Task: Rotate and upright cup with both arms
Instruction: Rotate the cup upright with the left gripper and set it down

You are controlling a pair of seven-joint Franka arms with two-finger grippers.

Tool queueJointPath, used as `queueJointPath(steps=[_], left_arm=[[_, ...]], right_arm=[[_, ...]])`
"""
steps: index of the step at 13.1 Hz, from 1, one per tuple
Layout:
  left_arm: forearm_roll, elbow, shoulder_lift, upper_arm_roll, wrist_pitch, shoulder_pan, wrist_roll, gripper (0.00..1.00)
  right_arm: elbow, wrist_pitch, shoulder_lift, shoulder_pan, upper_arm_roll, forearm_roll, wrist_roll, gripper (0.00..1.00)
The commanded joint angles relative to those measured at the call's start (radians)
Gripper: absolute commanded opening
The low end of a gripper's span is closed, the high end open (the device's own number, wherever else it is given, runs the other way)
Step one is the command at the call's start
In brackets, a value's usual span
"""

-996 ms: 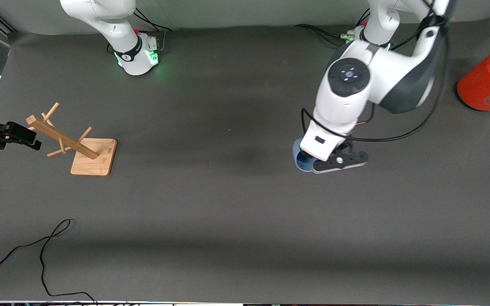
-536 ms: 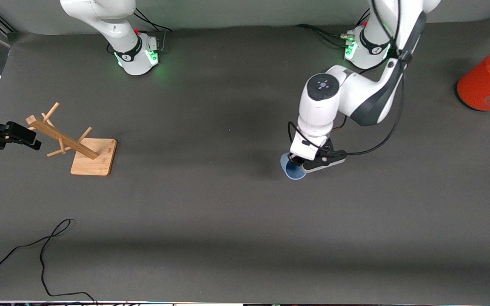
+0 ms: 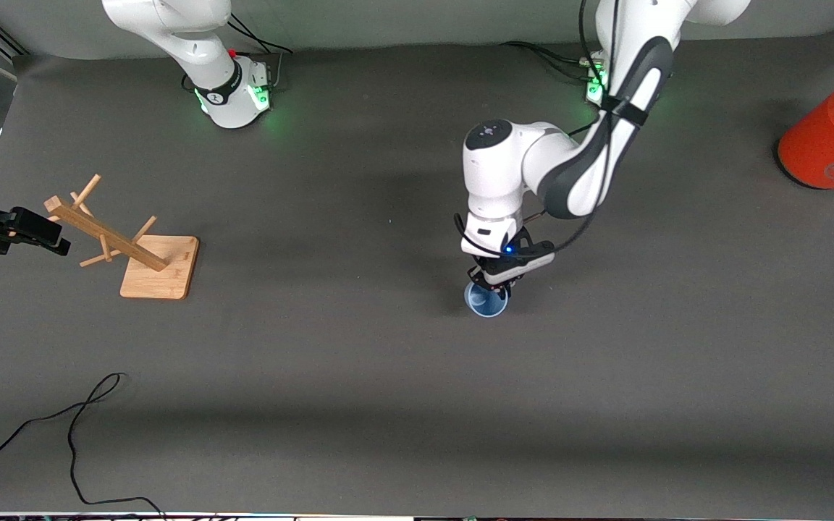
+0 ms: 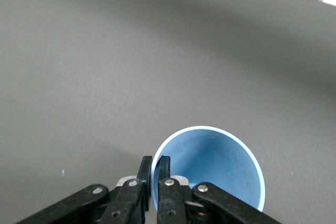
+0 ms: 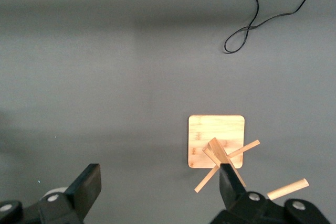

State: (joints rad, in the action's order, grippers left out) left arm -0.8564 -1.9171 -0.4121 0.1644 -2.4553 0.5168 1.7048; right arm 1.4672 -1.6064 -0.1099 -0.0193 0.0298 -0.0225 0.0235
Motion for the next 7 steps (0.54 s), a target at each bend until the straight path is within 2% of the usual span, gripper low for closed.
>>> queueJointPath(steps=[1,3,5,6,7], left_arm=[[-0.192,-0.045,-0.01,-0.011,-0.01,0.037,0.217,0.0],[-0.281,-0.049,-0.037,-0.011,0.008,0.064,0.298,0.0],[-0.3,-0.049,-0.045,-0.011,0.01,0.075,0.312,0.0],[-0.3,-0.049,-0.04,-0.009,0.01,0.071,0.303,0.1],[-0.3,-0.049,-0.04,-0.009,0.009,0.069,0.299,0.51]], right_arm=[[0.007,-0.001,0.01,-0.002,0.001,-0.01,-0.016,1.0],[0.007,-0.001,0.01,-0.002,-0.001,-0.01,-0.016,1.0],[0.007,-0.003,0.01,-0.002,-0.001,-0.01,-0.016,1.0],[0.007,-0.003,0.01,-0.002,-0.001,-0.01,-0.016,1.0],[0.007,-0.003,0.01,-0.002,-0.001,-0.01,-0.016,1.0]])
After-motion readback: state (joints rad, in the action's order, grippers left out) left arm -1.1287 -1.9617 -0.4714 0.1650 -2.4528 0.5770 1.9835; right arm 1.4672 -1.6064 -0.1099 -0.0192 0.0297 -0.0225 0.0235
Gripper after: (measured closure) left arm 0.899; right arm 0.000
